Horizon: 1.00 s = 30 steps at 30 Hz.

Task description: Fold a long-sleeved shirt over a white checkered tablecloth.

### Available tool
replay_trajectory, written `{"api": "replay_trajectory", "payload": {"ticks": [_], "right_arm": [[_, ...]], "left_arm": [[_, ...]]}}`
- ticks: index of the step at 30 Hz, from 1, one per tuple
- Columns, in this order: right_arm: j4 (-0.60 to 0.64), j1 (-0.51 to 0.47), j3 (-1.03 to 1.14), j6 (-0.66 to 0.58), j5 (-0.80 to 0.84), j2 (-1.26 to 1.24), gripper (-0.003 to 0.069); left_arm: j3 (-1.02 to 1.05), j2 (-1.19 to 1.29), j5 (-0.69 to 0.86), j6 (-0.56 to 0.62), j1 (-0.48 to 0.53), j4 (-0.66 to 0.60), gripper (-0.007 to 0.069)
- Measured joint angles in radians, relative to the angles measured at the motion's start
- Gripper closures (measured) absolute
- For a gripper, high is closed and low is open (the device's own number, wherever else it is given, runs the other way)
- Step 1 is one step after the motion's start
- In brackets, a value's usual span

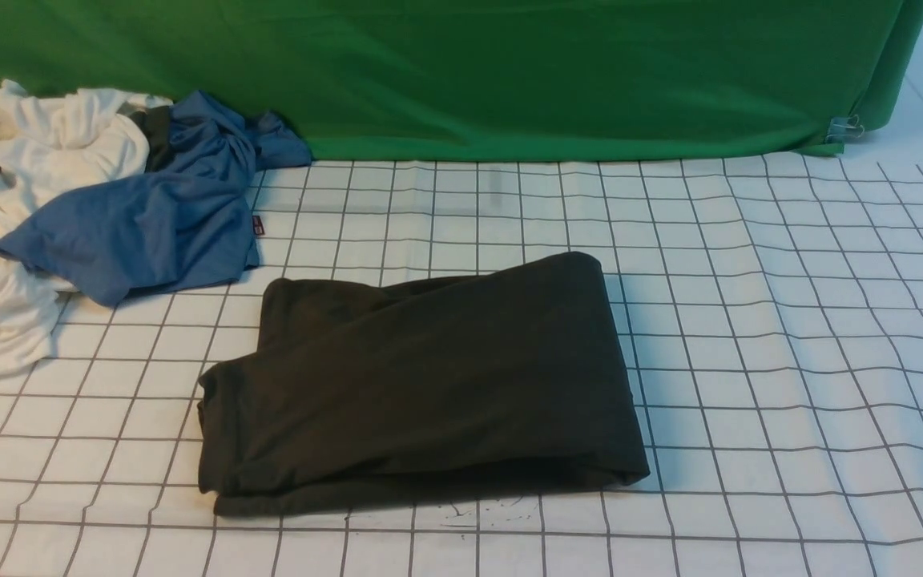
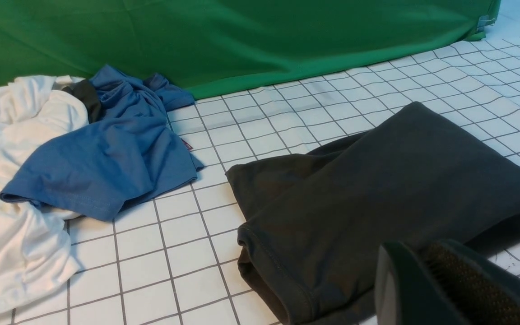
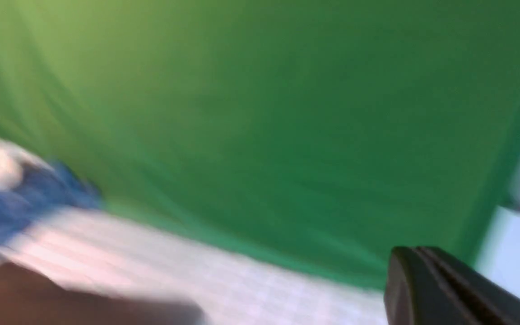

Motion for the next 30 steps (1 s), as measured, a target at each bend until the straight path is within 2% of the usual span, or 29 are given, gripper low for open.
{"api": "replay_trajectory", "payload": {"ticks": [2, 3, 6, 13, 22, 30], "right_arm": [[-0.056, -0.065, 0.100, 0.057, 0.000, -0.069, 0.0645], [-0.105, -0.112, 0.174, 0.138, 0.000, -0.116, 0.0645], [-0.179, -0.182, 0.302, 0.256, 0.016, -0.195, 0.0645], [-0.211, -0.231, 0.474, 0.277, 0.037, -0.322, 0.0645], [-0.213, -0.233, 0.485, 0.277, 0.114, -0.329, 0.0645], [-0.213, -0.233, 0.485, 0.277, 0.116, -0.329, 0.0642]], "left_arm": [[0.000, 0.000, 0.000, 0.000, 0.000, 0.000, 0.0587], [0.000, 0.000, 0.000, 0.000, 0.000, 0.000, 0.0587], [0.000, 0.000, 0.000, 0.000, 0.000, 0.000, 0.0582], [0.000, 0.000, 0.000, 0.000, 0.000, 0.000, 0.0580], [0.000, 0.000, 0.000, 0.000, 0.000, 0.000, 0.0569], [0.000, 0.000, 0.000, 0.000, 0.000, 0.000, 0.0564]]}}
